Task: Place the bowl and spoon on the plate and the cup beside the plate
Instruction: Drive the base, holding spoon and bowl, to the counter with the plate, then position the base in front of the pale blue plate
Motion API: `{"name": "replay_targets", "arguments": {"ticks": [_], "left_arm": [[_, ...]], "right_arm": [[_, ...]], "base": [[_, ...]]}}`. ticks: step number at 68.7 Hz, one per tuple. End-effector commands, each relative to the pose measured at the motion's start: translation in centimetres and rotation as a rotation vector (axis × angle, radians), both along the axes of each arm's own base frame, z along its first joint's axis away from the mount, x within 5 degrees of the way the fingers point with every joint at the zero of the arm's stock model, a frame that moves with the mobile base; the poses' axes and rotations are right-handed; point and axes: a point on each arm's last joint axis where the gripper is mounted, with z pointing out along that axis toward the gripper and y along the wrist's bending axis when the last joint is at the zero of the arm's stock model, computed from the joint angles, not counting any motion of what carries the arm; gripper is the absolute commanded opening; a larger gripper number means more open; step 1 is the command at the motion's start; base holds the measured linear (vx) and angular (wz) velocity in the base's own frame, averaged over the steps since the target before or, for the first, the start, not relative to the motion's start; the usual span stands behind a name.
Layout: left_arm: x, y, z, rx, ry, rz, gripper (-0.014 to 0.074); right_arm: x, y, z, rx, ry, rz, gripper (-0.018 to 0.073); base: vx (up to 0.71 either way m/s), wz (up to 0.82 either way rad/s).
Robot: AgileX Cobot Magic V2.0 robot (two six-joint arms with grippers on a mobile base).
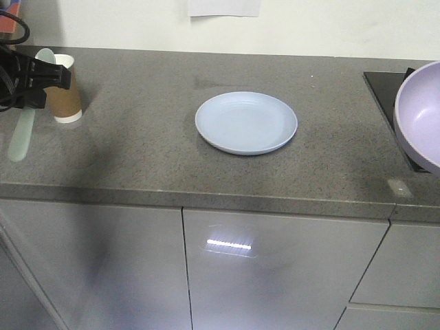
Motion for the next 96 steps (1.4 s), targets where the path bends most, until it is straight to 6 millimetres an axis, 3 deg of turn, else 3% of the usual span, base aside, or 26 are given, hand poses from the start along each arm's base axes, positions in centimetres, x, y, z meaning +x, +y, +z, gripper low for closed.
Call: {"name": "replay_targets", "arguments": {"ticks": [1,96], "left_arm": [[-0.74,0.07,2.09,-0.027,-0.107,0.0,-0.0006],[-0.74,0.07,2.09,-0.027,-0.107,0.0,-0.0006]], "right_arm": [[-0.21,0.05,1.64,-0.018,-0.104,-0.003,-0.0006],[-0.21,0.05,1.64,-0.018,-0.104,-0.003,-0.0006]], "base": [[0.14,-0.14],[0.14,-0.03]]}}
